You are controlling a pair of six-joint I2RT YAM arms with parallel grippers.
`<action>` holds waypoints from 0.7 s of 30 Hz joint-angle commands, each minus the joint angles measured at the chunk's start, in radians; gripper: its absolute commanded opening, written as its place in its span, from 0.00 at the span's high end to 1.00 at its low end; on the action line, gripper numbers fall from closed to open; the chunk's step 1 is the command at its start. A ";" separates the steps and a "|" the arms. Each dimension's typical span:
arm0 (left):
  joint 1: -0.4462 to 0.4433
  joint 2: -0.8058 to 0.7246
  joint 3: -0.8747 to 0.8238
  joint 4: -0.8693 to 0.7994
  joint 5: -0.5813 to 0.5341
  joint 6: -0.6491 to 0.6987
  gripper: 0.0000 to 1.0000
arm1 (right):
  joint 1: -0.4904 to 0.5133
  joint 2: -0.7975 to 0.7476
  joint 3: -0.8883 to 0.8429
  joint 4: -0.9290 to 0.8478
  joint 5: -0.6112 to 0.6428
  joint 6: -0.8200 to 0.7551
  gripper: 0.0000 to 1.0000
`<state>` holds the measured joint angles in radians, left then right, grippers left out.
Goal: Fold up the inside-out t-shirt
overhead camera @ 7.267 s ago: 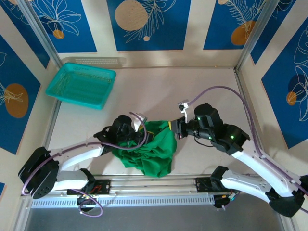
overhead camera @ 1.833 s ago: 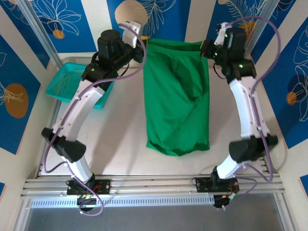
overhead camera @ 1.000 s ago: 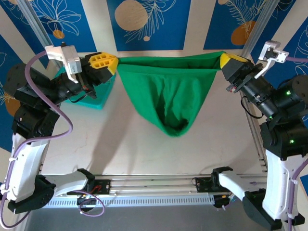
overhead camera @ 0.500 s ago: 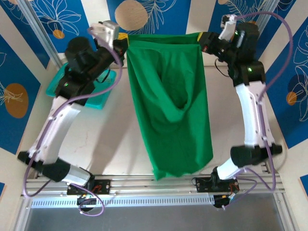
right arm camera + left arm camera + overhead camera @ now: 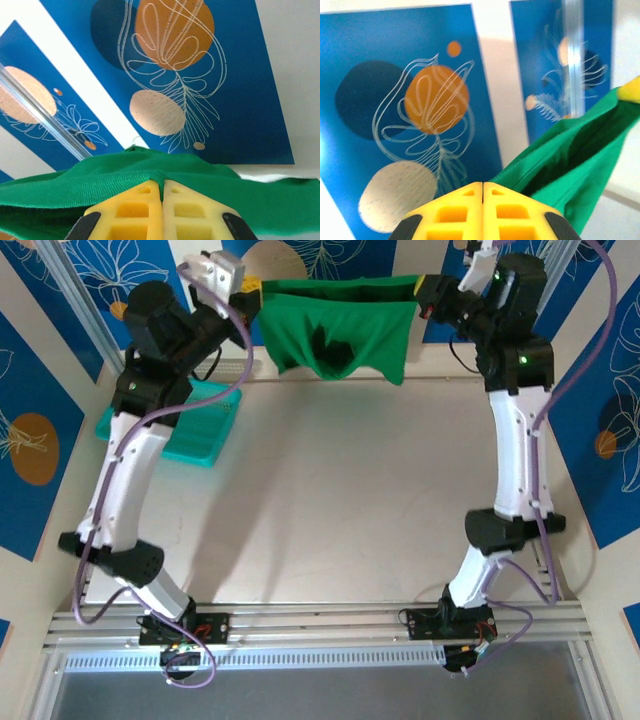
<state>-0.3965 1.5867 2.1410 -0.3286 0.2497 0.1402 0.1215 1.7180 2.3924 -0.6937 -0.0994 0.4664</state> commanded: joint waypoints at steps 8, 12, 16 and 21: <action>-0.054 -0.499 -1.423 0.634 0.187 -0.498 1.00 | 0.156 -0.639 -1.442 0.446 0.036 0.028 1.00; -0.203 -0.578 -1.721 0.639 0.210 -0.567 0.72 | 0.312 -0.744 -1.785 0.387 0.072 0.107 0.89; -0.257 -0.764 -1.837 0.532 0.247 -0.733 0.49 | 0.462 -0.910 -1.943 0.262 0.127 0.320 0.69; -0.257 -0.997 -1.819 0.316 0.094 -0.799 0.43 | 0.463 -0.975 -1.845 0.188 0.260 0.221 0.50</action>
<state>-0.6514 0.6579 0.2939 0.0723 0.4210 -0.5697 0.5915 0.7460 0.4622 -0.4992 0.0544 0.6960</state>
